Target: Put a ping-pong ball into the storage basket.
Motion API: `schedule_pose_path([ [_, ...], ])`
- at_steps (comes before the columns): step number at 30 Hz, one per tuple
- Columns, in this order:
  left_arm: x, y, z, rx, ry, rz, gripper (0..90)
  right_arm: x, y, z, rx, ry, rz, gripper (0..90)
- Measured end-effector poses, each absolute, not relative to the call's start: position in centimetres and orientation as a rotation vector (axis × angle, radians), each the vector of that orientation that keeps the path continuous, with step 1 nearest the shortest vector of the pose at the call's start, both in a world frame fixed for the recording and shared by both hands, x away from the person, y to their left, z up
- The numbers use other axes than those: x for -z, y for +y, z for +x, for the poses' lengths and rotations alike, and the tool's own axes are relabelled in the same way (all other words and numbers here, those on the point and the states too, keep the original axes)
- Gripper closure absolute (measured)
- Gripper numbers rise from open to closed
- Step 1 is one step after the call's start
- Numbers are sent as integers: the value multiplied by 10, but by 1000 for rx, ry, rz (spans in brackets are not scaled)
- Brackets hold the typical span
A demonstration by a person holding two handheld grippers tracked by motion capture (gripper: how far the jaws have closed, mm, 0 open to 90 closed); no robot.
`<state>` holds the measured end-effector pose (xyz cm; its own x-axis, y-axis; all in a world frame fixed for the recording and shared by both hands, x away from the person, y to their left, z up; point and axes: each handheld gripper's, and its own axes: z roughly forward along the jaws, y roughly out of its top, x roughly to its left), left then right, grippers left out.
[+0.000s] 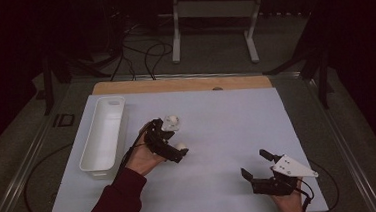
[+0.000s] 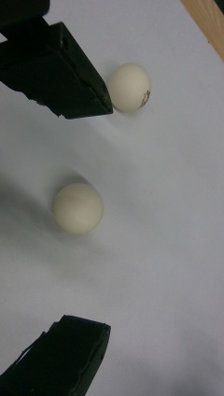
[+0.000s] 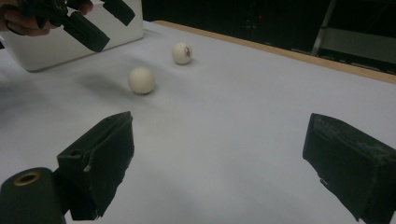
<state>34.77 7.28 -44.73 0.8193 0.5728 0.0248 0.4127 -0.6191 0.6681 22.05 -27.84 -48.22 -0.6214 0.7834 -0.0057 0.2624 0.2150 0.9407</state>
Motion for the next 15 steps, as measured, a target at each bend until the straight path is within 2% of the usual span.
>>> schedule_pose_path([
  [15,454,69,352,-297,735,2344,3,483,-278,221,-1406,2006,963,86],
])
